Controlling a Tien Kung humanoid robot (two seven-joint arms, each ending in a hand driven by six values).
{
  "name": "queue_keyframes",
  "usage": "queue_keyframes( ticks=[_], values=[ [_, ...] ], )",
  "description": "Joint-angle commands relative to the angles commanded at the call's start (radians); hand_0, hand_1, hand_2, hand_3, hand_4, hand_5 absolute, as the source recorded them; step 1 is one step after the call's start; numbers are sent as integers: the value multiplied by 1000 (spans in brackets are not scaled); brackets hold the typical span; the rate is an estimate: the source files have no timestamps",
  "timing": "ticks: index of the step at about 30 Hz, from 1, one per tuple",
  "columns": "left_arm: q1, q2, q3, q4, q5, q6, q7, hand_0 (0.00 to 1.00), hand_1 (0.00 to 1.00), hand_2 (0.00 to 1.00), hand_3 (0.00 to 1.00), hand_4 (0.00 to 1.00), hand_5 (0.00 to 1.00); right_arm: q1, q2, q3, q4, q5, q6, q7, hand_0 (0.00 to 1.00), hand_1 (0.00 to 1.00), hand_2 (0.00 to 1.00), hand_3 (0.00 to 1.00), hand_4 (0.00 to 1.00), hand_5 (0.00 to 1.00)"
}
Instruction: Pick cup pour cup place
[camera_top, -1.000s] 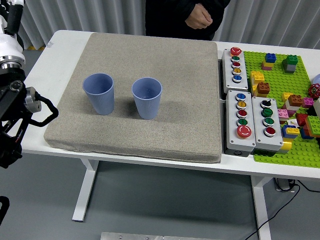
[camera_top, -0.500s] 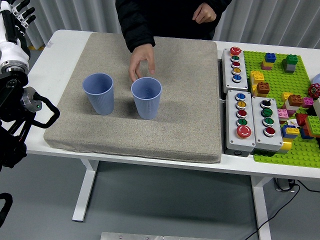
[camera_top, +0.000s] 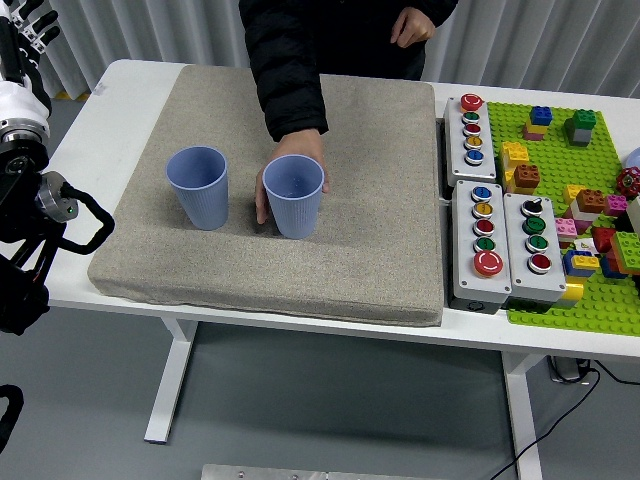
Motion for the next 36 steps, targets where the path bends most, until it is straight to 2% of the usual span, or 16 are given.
queue_keyframes(
  ticks=[7, 36],
  values=[
    [4, -6, -1, -3, 5, 3, -1, 715, 723, 782, 823, 843, 998, 2, 1, -3, 0, 3, -2, 0, 688, 657, 575, 583, 2, 2],
    [20, -3, 3, -15, 19, 10, 8, 716, 724, 779, 822, 834, 998, -11, 2, -6, 0, -7, 0, -4, 688, 656, 578, 583, 2, 2]
  ],
)
